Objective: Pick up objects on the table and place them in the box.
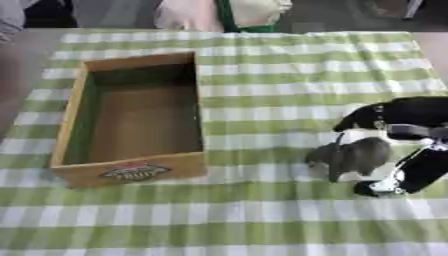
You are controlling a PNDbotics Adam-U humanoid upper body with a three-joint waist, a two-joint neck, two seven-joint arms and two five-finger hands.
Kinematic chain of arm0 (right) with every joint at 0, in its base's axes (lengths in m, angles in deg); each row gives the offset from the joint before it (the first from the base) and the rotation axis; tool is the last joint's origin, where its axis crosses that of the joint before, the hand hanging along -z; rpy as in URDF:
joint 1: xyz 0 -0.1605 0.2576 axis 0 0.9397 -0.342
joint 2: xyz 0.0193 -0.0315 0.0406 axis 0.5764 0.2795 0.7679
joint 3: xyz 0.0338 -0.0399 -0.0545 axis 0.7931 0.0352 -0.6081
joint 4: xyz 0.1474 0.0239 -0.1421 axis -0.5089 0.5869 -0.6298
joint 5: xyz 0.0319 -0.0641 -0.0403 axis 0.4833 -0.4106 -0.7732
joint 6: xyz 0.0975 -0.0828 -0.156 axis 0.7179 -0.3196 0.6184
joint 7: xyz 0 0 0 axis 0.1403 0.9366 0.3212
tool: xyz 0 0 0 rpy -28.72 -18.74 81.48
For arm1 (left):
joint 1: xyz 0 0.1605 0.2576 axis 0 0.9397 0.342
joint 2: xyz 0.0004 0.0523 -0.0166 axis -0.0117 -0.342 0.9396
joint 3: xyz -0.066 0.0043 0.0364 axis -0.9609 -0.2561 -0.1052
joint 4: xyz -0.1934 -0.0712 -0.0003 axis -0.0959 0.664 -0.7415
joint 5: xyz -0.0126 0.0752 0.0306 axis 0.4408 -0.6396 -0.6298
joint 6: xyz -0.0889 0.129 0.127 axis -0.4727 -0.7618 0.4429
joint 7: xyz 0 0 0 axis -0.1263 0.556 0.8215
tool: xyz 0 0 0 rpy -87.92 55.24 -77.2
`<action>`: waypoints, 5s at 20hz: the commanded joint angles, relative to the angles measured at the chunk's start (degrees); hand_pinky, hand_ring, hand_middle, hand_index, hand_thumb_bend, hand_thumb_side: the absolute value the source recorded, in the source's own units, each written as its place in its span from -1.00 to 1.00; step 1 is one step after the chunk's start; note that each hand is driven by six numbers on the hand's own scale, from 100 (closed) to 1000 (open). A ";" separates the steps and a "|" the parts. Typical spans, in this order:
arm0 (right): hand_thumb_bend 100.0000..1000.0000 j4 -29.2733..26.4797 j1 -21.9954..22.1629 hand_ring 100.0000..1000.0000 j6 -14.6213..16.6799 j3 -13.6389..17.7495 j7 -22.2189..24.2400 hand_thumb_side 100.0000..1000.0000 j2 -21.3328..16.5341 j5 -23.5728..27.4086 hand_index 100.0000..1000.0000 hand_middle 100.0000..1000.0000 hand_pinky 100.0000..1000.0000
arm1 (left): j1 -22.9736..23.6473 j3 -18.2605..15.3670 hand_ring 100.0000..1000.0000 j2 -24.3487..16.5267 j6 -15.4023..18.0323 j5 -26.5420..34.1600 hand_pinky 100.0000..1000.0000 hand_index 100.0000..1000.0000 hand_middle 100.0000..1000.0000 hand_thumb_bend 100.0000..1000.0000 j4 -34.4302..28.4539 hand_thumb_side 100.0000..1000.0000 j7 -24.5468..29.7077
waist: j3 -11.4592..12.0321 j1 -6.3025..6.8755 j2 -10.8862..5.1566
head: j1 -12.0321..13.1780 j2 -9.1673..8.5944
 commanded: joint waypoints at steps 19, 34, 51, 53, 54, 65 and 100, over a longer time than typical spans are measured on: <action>-0.38 7.15 -3.79 0.83 1.22 -2.16 0.83 0.07 1.73 -1.71 0.69 0.33 0.73 | -0.56 0.13 0.04 -0.67 0.00 0.32 -0.29 0.33 0.16 -0.46 -0.96 0.66 0.36 | 0.65 0.17 -0.17 | -0.53 -0.93; -1.00 6.89 -4.29 0.52 -0.84 -2.10 -3.11 -0.29 2.03 -0.59 0.28 -0.08 0.53 | -0.64 0.10 0.05 -0.63 -0.10 0.29 -0.29 0.32 0.17 -0.47 -0.96 0.66 0.54 | 0.71 -0.06 -0.17 | -0.35 -1.04; -1.00 2.99 -7.09 0.38 -3.12 0.90 -8.45 -0.78 2.05 2.77 -0.14 -0.31 0.39 | -0.68 0.20 0.05 -0.65 -0.05 0.38 -0.29 0.32 0.17 -0.46 -0.96 0.66 0.60 | 0.99 -0.60 -0.75 | -0.29 -1.18; -1.00 2.21 -8.21 0.37 -3.19 1.37 -8.95 -0.78 1.95 2.85 -0.15 -0.31 0.40 | -0.65 0.22 0.05 -0.70 -0.06 0.40 -0.29 0.32 0.17 -0.47 -0.96 0.66 0.63 | 1.09 -0.71 -0.94 | -0.25 -1.09; -1.00 1.93 -8.81 0.37 -3.24 1.50 -9.14 -0.78 1.92 2.82 -0.15 -0.31 0.40 | -0.63 0.25 0.05 -0.72 -0.07 0.41 -0.29 0.32 0.17 -0.46 -0.96 0.66 0.66 | 1.14 -0.76 -1.05 | -0.25 -1.04; -1.00 13.93 -31.89 0.38 0.48 -5.05 -1.18 -0.78 13.35 -0.61 -0.14 -0.29 0.42 | 0.26 0.73 0.06 -1.09 -0.22 0.76 -0.28 0.32 0.17 -0.46 -0.96 0.65 1.25 | 1.67 -1.40 -3.35 | -1.11 0.33; -1.00 70.52 -49.94 0.50 15.84 3.15 -9.38 -0.68 60.06 -35.12 0.22 -0.05 0.52 | -3.24 2.50 0.06 0.86 0.50 3.32 -0.28 0.32 0.16 -0.46 -0.96 0.66 3.37 | 10.31 -2.33 -0.46 | -10.55 -3.10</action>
